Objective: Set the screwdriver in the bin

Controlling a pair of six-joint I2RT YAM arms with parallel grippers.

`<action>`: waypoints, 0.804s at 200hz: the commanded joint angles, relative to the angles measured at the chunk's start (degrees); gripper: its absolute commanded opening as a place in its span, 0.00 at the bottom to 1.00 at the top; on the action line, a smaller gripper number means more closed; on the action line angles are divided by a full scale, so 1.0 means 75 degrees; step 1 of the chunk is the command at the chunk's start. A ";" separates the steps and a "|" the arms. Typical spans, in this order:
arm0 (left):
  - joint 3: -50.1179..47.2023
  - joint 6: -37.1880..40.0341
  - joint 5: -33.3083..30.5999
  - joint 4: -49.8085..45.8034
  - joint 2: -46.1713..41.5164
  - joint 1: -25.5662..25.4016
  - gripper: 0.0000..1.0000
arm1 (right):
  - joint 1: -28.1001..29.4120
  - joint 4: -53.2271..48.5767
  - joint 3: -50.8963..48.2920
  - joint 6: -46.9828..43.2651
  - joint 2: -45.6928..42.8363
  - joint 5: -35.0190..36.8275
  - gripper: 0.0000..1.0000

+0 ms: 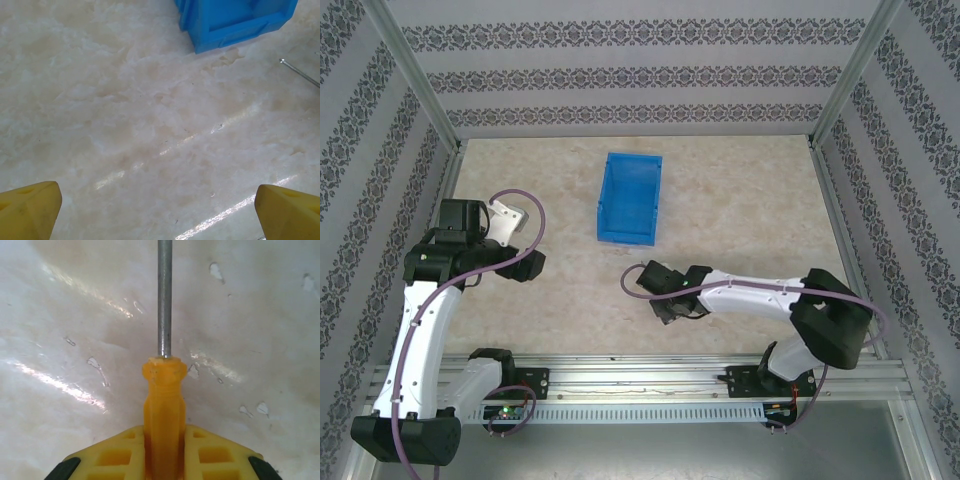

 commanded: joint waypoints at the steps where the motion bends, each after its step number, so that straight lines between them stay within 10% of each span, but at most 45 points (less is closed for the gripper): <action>1: 0.0100 0.0198 0.0063 -0.0107 -0.0043 -0.0004 0.99 | -0.0031 -0.0205 -0.0156 0.0255 -0.0537 0.0206 0.17; 86: 0.0324 -0.0083 -0.0062 0.0002 0.0147 -0.0004 0.99 | -0.0034 -0.0805 0.0830 0.0117 -0.1263 -0.0075 0.18; 161: 0.0464 -0.0174 -0.0310 0.0079 0.0284 -0.0001 0.99 | -0.0479 -0.0962 0.3110 -0.0319 0.0422 -0.0348 0.18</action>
